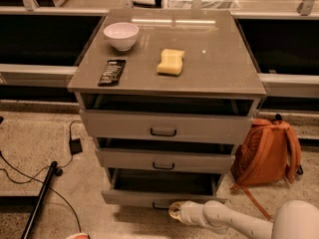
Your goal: Close bottom drawer
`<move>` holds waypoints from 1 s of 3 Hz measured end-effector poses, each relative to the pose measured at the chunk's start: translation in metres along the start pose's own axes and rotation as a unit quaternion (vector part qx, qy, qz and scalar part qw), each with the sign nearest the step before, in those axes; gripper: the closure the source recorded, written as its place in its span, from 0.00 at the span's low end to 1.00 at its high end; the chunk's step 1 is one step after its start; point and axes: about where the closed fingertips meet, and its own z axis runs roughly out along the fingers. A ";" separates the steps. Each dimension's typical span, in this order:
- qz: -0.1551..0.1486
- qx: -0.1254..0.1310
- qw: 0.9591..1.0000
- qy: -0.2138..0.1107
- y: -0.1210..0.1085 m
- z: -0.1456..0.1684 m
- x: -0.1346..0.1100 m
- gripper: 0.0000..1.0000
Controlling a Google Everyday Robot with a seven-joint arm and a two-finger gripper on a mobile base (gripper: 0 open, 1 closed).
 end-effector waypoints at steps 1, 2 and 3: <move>-0.001 0.008 1.000 0.009 -0.007 0.006 0.006 1.00; -0.006 0.016 1.000 0.013 -0.021 0.014 0.010 0.82; -0.019 0.038 0.999 0.010 -0.049 0.020 0.007 0.51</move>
Offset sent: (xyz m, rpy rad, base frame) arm 0.0716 -0.0205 -0.0150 -0.0600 -0.0653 -0.0547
